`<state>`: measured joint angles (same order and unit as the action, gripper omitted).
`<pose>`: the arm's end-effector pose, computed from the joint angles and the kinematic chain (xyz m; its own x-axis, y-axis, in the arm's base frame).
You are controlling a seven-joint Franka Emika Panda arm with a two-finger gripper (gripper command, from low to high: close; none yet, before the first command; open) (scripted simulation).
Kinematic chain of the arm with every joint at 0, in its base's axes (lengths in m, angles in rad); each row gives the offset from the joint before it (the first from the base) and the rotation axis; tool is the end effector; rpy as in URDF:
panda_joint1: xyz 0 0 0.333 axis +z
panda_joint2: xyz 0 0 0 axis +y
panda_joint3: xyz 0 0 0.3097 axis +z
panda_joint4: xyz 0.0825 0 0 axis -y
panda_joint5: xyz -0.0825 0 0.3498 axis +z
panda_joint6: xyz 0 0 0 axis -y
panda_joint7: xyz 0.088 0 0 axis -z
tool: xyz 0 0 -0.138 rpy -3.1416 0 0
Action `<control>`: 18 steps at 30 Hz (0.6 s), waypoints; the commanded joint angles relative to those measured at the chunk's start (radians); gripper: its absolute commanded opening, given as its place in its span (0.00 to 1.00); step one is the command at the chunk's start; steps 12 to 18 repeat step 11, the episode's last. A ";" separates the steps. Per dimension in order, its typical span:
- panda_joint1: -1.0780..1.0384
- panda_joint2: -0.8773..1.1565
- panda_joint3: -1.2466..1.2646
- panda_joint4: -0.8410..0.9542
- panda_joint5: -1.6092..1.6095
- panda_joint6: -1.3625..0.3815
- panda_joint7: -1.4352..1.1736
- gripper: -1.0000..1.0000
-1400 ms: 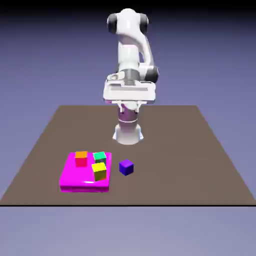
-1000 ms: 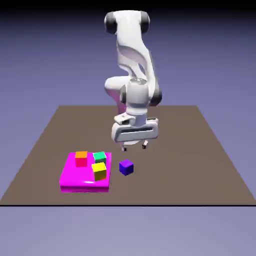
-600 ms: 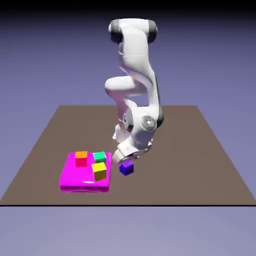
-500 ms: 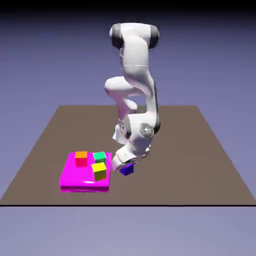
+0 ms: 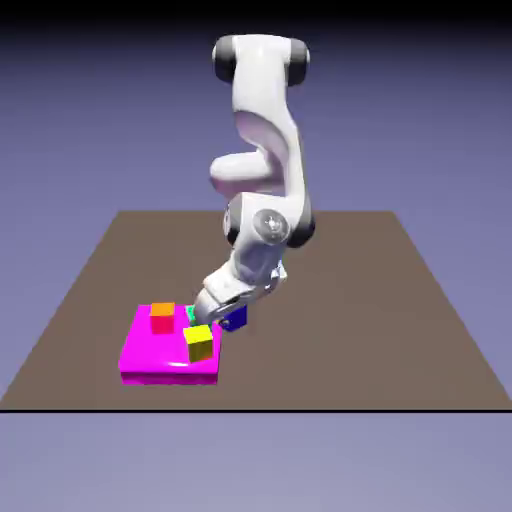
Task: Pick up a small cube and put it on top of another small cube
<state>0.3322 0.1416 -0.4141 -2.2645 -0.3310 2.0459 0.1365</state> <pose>0.4553 -0.0660 0.2738 0.9427 -0.0738 -0.3254 0.0369 -0.9462 0.3215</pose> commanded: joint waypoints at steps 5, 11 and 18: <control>-0.008 0.048 -0.044 0.018 -0.009 0.045 -0.053 0.00; -0.018 0.073 -0.046 -0.005 -0.009 0.094 -0.051 1.00; -0.018 0.073 -0.046 -0.005 -0.009 0.094 -0.051 1.00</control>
